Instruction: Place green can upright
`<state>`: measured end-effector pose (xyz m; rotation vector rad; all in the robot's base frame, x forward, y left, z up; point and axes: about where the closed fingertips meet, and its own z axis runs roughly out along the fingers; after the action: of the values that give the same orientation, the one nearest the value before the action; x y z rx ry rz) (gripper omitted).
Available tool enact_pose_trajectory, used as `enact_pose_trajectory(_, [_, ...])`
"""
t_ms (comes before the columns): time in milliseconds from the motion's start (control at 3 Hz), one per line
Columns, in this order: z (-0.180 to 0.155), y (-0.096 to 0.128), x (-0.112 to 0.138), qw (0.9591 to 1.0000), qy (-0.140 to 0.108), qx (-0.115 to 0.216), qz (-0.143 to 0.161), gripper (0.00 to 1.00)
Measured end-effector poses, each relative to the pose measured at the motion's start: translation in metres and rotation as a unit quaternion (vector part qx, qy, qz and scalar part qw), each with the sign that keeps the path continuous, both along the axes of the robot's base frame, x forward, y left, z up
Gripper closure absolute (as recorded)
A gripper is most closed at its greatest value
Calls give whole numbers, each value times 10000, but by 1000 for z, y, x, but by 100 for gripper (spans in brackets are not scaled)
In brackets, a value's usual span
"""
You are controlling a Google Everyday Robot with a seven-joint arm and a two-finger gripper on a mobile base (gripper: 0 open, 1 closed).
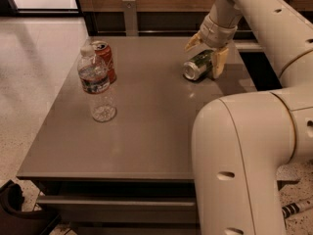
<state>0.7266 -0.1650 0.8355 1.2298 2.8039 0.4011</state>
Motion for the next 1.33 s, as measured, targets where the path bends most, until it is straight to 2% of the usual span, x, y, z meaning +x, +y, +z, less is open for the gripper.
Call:
enact_pose_trajectory(333, [-4, 2, 4, 10000, -34, 3, 35, 56])
enact_pose_trajectory(1000, [-11, 5, 8, 10000, -59, 6, 78, 100])
enact_pose_trajectory(1333, [-9, 4, 8, 9999, -73, -15, 75, 100])
